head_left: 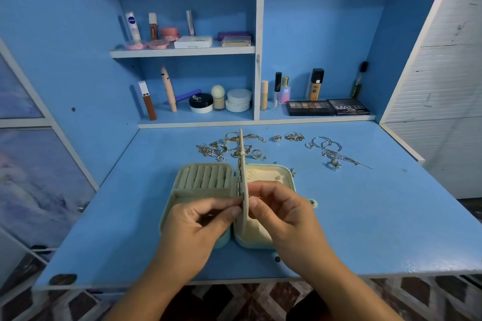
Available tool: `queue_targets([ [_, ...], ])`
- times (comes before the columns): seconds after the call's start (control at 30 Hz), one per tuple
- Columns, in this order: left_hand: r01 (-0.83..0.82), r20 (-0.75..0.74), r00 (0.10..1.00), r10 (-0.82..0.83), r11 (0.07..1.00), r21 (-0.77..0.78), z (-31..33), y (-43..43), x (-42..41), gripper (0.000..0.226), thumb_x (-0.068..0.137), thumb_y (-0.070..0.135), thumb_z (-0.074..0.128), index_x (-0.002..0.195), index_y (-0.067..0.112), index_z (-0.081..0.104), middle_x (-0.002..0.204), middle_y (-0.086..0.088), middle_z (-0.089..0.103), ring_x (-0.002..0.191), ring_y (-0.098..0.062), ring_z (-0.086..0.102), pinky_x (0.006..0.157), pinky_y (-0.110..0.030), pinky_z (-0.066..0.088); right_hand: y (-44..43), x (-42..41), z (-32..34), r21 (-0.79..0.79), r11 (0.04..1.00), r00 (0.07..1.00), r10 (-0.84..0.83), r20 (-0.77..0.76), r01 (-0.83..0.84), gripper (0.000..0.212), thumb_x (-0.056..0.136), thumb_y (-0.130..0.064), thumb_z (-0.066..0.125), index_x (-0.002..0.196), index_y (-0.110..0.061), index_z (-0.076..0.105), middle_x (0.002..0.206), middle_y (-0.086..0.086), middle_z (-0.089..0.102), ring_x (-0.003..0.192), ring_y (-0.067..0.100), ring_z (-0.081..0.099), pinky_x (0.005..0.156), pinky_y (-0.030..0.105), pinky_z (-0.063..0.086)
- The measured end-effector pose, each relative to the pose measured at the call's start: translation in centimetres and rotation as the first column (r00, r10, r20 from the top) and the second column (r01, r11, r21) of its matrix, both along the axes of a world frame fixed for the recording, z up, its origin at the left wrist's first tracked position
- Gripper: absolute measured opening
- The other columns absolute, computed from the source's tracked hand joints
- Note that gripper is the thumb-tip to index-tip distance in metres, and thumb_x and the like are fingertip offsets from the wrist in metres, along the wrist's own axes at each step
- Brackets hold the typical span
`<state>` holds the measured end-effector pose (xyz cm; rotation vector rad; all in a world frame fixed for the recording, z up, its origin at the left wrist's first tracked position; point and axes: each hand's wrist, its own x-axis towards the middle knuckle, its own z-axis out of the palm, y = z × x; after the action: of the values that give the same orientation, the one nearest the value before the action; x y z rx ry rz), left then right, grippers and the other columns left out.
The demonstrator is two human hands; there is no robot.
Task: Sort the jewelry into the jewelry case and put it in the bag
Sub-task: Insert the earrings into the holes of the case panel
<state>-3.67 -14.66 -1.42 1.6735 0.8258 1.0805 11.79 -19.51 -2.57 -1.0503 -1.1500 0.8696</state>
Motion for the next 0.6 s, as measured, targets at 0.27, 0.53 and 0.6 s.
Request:
queue_targets([
  [0.27, 0.013, -0.069, 0.997, -0.018, 0.998, -0.069, 0.5, 0.8, -0.3, 0.015, 0.068, 0.033, 0.079, 0.078, 0.024, 0.073, 0.075, 0.0, 0.073, 0.069, -0.009, 0.066, 0.064, -0.021, 0.051, 0.2, 0.2, 0.1, -0.032, 0.999, 0.999, 0.007, -0.036, -0.008, 0.024, 0.085, -0.023, 0.061, 0.103, -0.01, 0.069, 0.094, 0.013, 0.071, 0.092, 0.034, 0.066, 0.086, 0.043, 0.055],
  [0.53, -0.035, -0.068, 0.996, 0.054, 0.965, 0.262, -0.2, -1.2, 0.2, 0.016, 0.084, 0.034, 0.063, 0.092, 0.026, 0.075, 0.089, 0.014, 0.07, 0.085, -0.009, 0.069, 0.07, -0.013, 0.052, -0.4, 0.4, -0.3, -0.019, 1.0, 0.997, 0.016, -0.073, -0.017, 0.021, 0.085, -0.02, 0.06, 0.103, -0.01, 0.067, 0.096, 0.015, 0.07, 0.096, 0.039, 0.064, 0.088, 0.047, 0.054],
  [0.6, -0.036, -0.04, 0.998, 0.044, 0.98, 0.194, -0.3, -1.3, 0.0, 0.019, 0.08, 0.039, 0.067, 0.09, 0.025, 0.076, 0.09, 0.01, 0.073, 0.086, -0.011, 0.07, 0.072, -0.017, 0.054, -0.4, 0.5, -0.4, -0.028, 0.999, 0.998, 0.026, -0.054, -0.028, 0.022, 0.086, -0.022, 0.059, 0.104, -0.013, 0.068, 0.098, 0.014, 0.071, 0.097, 0.036, 0.065, 0.089, 0.046, 0.054],
])
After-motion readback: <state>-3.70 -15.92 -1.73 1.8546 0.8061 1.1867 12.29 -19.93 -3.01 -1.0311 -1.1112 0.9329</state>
